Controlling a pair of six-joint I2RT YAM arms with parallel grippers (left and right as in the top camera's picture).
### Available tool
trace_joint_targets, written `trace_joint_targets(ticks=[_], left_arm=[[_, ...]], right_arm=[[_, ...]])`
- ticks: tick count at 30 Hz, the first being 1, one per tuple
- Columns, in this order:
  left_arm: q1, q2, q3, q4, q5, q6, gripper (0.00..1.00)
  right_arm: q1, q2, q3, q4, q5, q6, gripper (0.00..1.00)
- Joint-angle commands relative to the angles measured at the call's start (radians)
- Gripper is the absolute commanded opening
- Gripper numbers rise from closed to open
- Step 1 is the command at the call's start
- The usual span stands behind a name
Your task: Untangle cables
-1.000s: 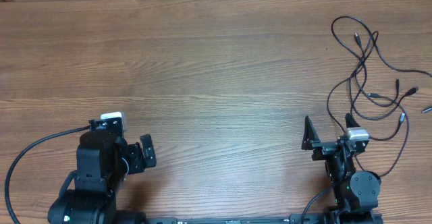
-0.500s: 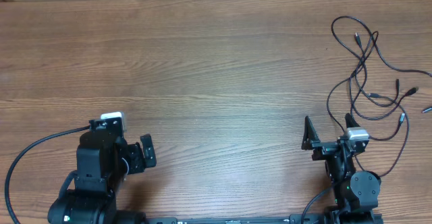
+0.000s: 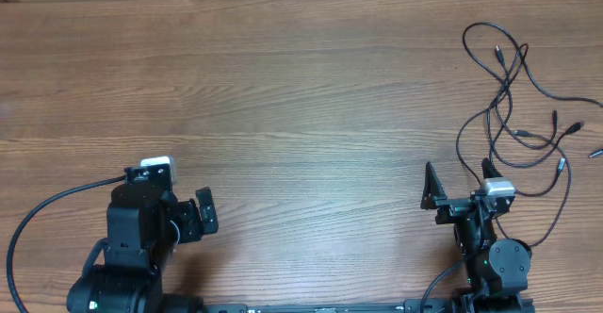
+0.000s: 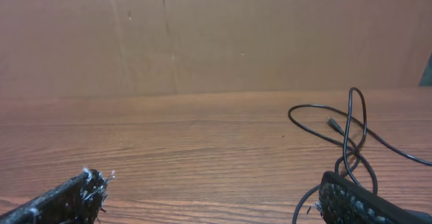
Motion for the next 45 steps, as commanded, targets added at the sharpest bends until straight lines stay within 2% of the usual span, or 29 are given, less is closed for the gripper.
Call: trace_joint_targets(ticks=[1, 16, 23, 30, 31, 37, 41, 45], left_arm=[[-0.001, -0.005, -0.002, 0.0, -0.01, -0.01, 1.0], [0.002, -0.068, -0.037, 0.011, 0.008, -0.014, 1.0], [0.054, -0.275, -0.325, 0.312, 0.054, -0.014, 1.0], [0.089, -0.534, -0.645, 0.682, 0.13, -0.029, 1.0], [0.095, -0.588, -0.708, 0.792, 0.136, -0.028, 1.0], [0.118, -0.636, -0.842, 1.148, 0.137, 0.068, 1.0], [0.119, -0.636, -0.84, 1.164, 0.141, 0.206, 1.0], [0.119, -0.636, -0.84, 1.052, 0.169, 0.235, 1.0]], right_arm=[[-0.006, -0.01, -0.011, 0.006, -0.008, -0.008, 1.0], [-0.006, -0.01, -0.011, 0.006, -0.008, -0.008, 1.0], [-0.006, -0.01, -0.011, 0.006, -0.008, -0.008, 1.0], [-0.006, -0.01, -0.011, 0.006, -0.008, -0.008, 1.0], [-0.006, -0.01, -0.011, 0.006, -0.008, -0.008, 1.0], [-0.006, -0.01, -0.011, 0.006, -0.008, -0.008, 1.0], [-0.006, -0.01, -0.011, 0.006, -0.008, -0.008, 1.0], [-0.006, -0.01, -0.011, 0.006, -0.008, -0.008, 1.0]])
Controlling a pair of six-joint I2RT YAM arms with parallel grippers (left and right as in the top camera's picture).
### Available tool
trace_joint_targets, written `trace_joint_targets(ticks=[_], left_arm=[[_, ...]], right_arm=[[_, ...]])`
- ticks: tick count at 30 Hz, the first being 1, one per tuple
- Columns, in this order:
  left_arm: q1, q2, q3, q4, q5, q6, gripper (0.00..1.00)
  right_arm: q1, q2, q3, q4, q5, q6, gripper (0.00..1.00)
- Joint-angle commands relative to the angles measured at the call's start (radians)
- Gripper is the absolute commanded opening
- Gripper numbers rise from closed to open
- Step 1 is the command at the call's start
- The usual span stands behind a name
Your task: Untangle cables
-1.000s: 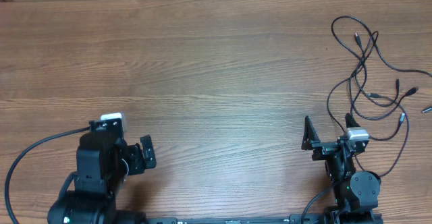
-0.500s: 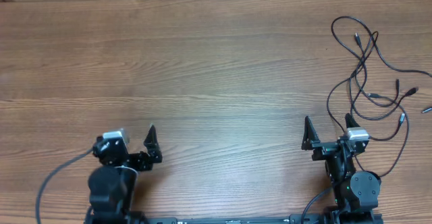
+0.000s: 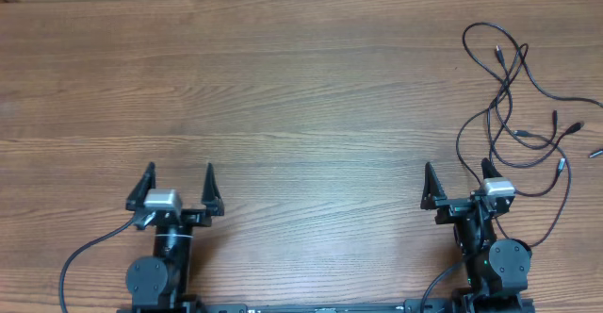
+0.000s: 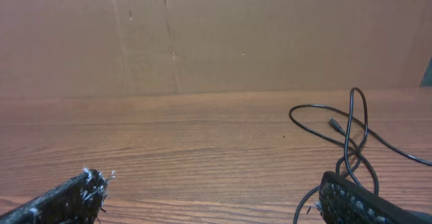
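Note:
A tangle of thin black cables (image 3: pixel 516 96) lies at the table's right side, its loops reaching from the far right down to my right arm. In the right wrist view the cable loops (image 4: pixel 351 140) sit ahead and to the right. My right gripper (image 3: pixel 457 183) stands open near the front edge, its right finger beside a cable strand, nothing between its fingers (image 4: pixel 74 197). My left gripper (image 3: pixel 178 179) stands open at the front left, far from the cables, holding nothing.
The brown wooden table (image 3: pixel 283 96) stretches across the view. A loose plug end (image 3: pixel 595 152) shows at the right edge. A brown wall (image 4: pixel 216 35) rises behind the table's far edge.
My left arm has turned from pointing right, with its gripper sideways, to pointing straight ahead with both fingers spread forward. The right arm and the cables have not moved.

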Motion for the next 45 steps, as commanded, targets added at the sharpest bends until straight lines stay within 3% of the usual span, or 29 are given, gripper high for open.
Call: trace_joint_targets(ticks=[1, 3, 45], left_arm=[[0.006, -0.011, -0.013, -0.09, 0.047, 0.085, 1.0], [0.006, -0.011, -0.013, -0.153, 0.071, 0.089, 1.0], [0.006, -0.01, -0.013, -0.147, 0.067, 0.125, 1.0]], right_arm=[[-0.006, -0.01, -0.011, 0.005, -0.005, -0.008, 1.0], [-0.006, -0.01, -0.011, 0.005, -0.005, -0.008, 1.0], [-0.006, -0.01, -0.011, 0.005, -0.005, -0.008, 1.0]])
